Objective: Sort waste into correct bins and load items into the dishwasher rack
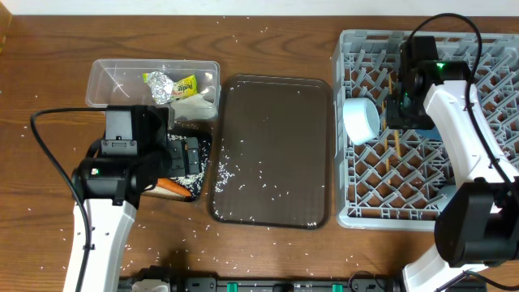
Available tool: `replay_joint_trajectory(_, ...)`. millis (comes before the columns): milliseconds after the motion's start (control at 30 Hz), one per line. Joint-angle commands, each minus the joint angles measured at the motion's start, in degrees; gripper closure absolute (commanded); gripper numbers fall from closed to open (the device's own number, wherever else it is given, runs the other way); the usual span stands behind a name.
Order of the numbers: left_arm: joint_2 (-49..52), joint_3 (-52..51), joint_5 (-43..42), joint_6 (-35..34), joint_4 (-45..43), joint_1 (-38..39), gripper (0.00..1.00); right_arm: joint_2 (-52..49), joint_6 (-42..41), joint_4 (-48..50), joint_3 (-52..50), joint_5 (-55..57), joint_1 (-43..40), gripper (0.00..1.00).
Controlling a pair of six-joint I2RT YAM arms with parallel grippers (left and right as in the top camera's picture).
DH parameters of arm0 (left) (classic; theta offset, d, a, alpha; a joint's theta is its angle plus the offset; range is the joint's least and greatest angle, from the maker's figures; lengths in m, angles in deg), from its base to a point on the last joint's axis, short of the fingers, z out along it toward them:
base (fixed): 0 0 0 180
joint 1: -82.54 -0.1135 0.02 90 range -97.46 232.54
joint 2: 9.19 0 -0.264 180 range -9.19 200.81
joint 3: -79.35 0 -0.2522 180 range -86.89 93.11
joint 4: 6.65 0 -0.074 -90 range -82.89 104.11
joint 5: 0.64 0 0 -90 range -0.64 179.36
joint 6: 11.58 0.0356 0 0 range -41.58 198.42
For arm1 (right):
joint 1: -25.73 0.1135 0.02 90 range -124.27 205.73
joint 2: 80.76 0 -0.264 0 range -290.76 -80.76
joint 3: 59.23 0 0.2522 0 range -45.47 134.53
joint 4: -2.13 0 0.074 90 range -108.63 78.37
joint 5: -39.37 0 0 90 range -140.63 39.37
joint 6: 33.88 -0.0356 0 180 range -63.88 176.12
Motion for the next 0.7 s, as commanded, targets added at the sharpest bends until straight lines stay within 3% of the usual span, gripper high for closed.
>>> replay_joint_trajectory(0,0.2,0.2,-0.5,0.7,0.2,0.1,0.02,3.6,-0.9,-1.3,1.5,-1.3,0.6,0.53)
replay_joint_trajectory(300,0.2,0.2,-0.5,0.7,0.2,0.1,0.02,20.2,-0.4,-2.5,1.7,-21.8,7.0,0.44)
replay_joint_trajectory(333,0.2,0.2,-0.5,0.7,0.2,0.1,0.02,22.5,-0.4,-2.2,1.6,-22.9,8.6,0.38)
replay_joint_trajectory(400,0.2,0.2,-0.5,0.7,0.2,0.1,0.02,26.6,-0.4,-2.2,1.7,-23.2,11.5,0.01)
replay_joint_trajectory(667,0.2,0.2,-0.5,0.7,0.2,0.1,0.02,39.4,-0.5,-6.0,1.6,-23.4,18.3,0.01)
